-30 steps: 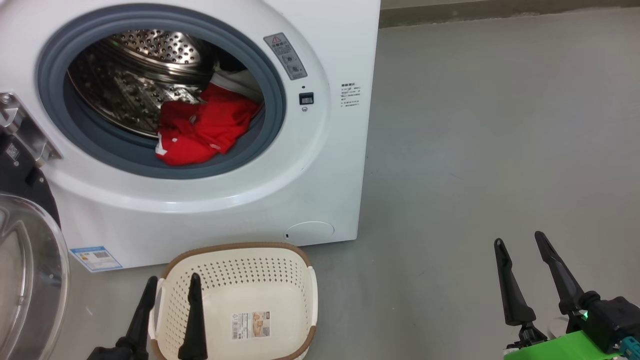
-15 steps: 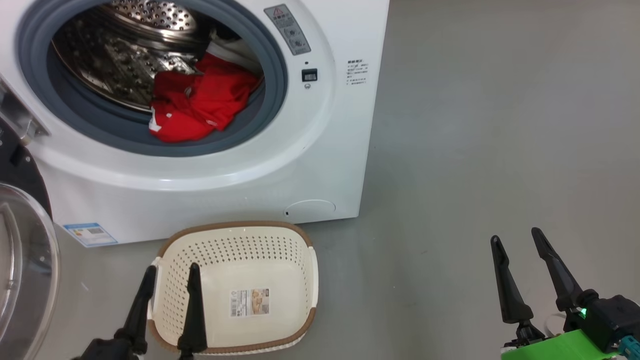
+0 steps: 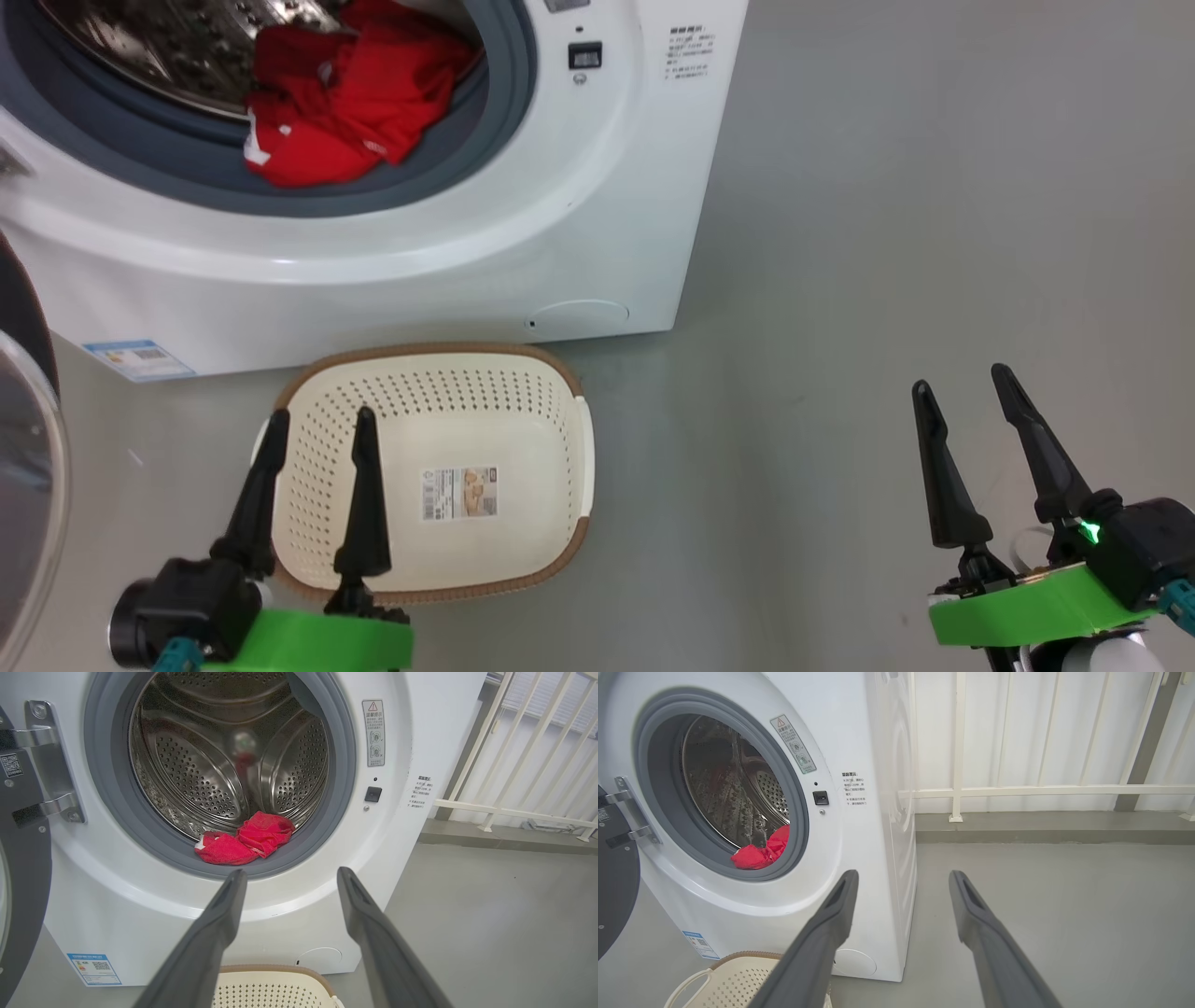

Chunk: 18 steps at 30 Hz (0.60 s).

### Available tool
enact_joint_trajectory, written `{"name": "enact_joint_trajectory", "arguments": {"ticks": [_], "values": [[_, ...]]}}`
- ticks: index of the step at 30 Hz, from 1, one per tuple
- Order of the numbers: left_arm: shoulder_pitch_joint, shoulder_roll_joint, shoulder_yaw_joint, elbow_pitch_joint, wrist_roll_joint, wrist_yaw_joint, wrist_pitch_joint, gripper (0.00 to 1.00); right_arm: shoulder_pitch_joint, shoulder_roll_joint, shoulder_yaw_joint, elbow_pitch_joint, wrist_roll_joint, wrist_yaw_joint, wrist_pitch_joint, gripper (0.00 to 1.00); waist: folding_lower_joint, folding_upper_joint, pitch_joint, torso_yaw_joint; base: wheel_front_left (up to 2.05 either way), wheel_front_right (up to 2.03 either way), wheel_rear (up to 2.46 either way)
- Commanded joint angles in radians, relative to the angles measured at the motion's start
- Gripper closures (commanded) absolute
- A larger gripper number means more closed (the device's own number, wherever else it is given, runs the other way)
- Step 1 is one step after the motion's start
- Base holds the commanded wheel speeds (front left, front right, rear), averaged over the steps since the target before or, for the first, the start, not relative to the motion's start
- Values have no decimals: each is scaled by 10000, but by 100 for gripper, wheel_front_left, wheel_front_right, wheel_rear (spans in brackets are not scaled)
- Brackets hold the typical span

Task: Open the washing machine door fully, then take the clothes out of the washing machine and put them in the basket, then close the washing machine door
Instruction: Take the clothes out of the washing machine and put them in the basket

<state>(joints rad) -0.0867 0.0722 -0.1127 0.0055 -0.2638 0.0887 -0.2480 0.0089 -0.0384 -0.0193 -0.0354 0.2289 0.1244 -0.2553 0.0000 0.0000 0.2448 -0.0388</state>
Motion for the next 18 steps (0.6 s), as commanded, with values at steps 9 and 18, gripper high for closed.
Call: {"name": "enact_joint_trajectory", "arguments": {"ticks": [9,18], "values": [[-1702,160,377,325,-54,72,21,0,-670,-118,328,-286,90,63,-65,0,0,0,1018,-142,0,0,0],[-3794,429,637,1401,-313,-82,92,0,-1031,-118,401,-284,112,63,-65,0,0,0,1822,-291,0,0,0]]}}
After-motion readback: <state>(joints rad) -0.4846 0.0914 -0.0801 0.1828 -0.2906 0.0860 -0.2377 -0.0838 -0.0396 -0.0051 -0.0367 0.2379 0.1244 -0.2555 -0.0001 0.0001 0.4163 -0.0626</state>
